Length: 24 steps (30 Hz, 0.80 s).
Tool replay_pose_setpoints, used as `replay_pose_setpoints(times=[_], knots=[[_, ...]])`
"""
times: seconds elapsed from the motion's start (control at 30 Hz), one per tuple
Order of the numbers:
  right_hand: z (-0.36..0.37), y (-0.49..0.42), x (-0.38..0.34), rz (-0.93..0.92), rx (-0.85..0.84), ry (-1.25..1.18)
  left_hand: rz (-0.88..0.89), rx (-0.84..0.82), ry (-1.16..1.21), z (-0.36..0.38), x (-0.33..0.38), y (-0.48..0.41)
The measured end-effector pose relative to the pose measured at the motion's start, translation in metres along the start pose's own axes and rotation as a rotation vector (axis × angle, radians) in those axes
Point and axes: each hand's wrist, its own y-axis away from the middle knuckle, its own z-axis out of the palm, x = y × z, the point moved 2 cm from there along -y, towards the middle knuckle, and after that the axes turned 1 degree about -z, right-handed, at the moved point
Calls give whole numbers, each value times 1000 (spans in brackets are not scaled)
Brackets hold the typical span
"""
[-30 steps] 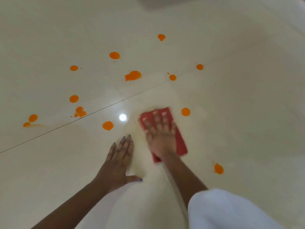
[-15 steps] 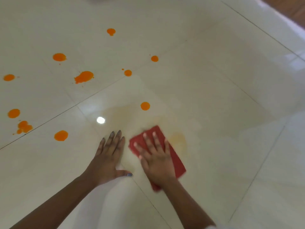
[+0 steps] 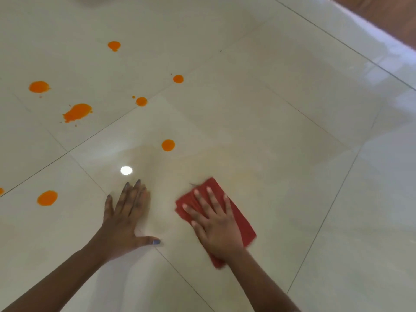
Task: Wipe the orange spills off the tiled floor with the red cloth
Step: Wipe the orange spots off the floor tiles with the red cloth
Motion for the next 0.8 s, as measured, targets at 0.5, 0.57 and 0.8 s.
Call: replay_pose_setpoints(times=[0.5,0.57,0.8], knots=[[-4,-29,20,33,-19,-1,-75,-146,-135,4,2,-10],[-7,4,23,65,4,-22,-99,-195,-129,-12,7,-10],[-9,18,25,295,-50,-10,-135,-317,-107,-34,15,-22]])
